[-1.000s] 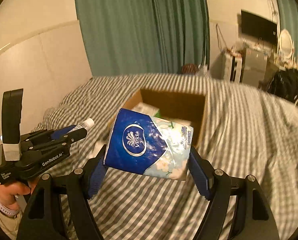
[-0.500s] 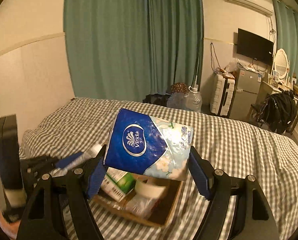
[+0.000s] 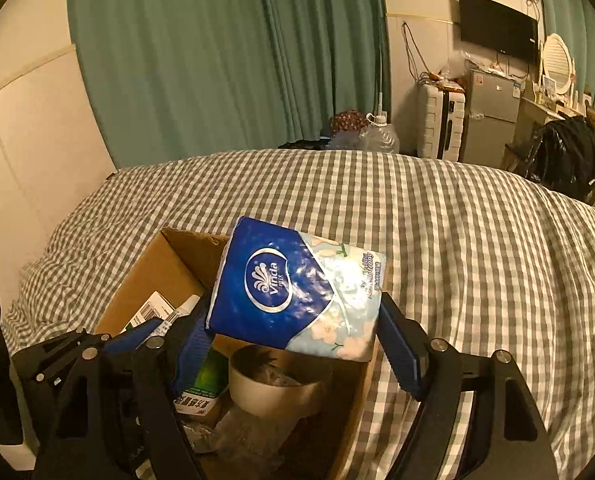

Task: Organize objects
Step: 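Drop tissue pack and toothpaste tube into the cardboard box, then grasp the white toy figure with the left tool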

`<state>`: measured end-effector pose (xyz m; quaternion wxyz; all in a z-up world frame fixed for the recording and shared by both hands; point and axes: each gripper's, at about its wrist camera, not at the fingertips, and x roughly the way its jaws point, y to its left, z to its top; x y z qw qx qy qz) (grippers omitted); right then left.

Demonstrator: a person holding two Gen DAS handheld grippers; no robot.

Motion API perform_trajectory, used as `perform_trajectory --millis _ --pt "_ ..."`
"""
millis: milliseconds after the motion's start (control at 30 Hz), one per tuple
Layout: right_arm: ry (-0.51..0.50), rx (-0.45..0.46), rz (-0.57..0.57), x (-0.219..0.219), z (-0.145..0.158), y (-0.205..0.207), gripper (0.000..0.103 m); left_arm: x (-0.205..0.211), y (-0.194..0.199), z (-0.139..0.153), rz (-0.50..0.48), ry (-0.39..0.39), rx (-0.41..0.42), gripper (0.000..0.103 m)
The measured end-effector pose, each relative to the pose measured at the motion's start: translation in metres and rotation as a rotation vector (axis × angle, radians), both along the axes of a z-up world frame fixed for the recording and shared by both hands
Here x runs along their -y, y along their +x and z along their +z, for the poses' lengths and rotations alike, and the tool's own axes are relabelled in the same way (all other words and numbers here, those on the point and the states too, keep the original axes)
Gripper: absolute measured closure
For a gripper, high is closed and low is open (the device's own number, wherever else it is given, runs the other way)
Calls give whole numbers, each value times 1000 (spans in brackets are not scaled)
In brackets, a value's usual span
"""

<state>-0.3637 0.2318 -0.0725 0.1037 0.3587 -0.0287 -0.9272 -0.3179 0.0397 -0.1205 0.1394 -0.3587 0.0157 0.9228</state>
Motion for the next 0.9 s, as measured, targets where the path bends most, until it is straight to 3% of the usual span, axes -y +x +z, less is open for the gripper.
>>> perform_trajectory --millis 100,133,167,233,600,733,900 --pt "9 -42 -14 -3 14 14 14 0 5 4 4 8 32 73" --pt "0 -56 -17 -5 20 19 11 0 9 7 6 5 36 64" --pt "-10 -65 -19 -7 26 25 10 0 14 10 10 -2 32 46" --pt "-14 -88 -29 -9 39 39 9 1 27 20 29 -15 -1 31" --pt "22 -206 -41 -7 107 139 7 35 97 74 80 -20 -104 23" --pt "49 -234 -47 -5 120 178 7 55 119 84 103 -34 -135 23" --pt "84 -245 -67 -4 117 211 7 81 144 78 160 -59 -153 11"
